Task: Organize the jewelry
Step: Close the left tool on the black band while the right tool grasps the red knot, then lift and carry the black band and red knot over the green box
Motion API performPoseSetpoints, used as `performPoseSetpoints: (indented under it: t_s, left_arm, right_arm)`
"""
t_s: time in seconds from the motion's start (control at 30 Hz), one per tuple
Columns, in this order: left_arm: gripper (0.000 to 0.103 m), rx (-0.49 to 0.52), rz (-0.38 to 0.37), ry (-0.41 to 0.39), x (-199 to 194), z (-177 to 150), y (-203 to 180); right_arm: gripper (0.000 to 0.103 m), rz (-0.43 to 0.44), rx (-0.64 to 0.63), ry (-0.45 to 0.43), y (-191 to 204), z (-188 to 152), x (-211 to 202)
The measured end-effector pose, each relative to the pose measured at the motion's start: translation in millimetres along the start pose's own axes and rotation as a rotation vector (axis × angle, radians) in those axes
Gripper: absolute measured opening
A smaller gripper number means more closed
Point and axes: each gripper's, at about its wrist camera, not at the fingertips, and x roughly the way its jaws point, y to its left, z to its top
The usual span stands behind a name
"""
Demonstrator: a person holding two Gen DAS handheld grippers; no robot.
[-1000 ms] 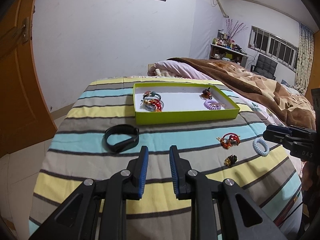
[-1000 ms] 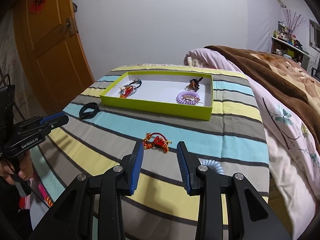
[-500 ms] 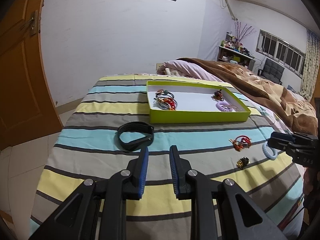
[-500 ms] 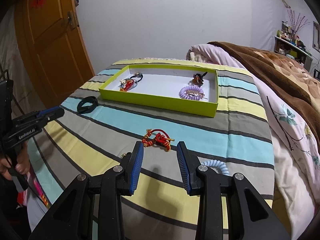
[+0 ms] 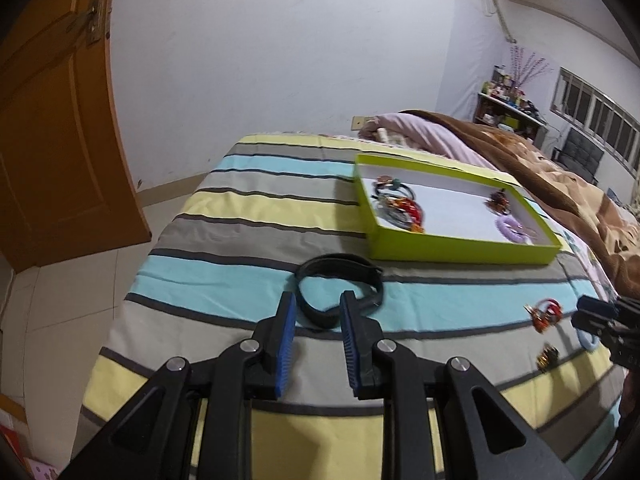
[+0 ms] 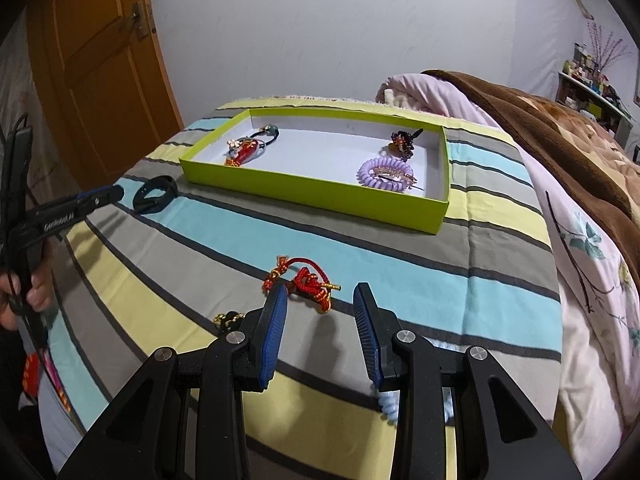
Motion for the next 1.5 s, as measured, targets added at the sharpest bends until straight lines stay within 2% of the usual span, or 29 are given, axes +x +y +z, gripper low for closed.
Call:
performPoseSetpoints:
  t_s: [0.4,0.63,0.67,0.73,0.83,0.97,1.5]
  left_arm:
    - [0.024,-0.001,-0.007,0.091,38.5,12.4,4.6]
    - [0.024,-0.005,0.013,0.133,51.6,16.1,4.4]
    - [0.023,-0.002,0.017,0.133,52.0,16.2,3.8]
    - [0.017,0.007,0.018,0.131,51.4,15.8,1.9]
    - [0.01,0.023,0.027,0.133,50.9,15.1,-1.2]
    - [0.006,0.05,0.016,0.125,45.7,12.2,-7.1]
    - [0.006,0.122,-0.078,0.06,4.2,0.2,-46.5]
  right_arm:
    - [0.036,0.008,-0.071,0.059,2.5,9.0,28.4]
    - [0.035,0.031,-0.071,0.066,2.0,10.1,30.4]
    - [0.034,0.029,-0.073,0.066,2.2,9.6,29.9]
    - [0.021,0.021,-0.078,0.07,3.0,8.1,30.1]
    - [0.019,0.002,-0.083,0.069,4.1,6.0,30.3]
    - [0.017,-0.006,-0.072,0.056,3.2,4.3,25.9]
    - [0.016,-0.032,-0.007,-0.061,4.7,9.0,-16.0]
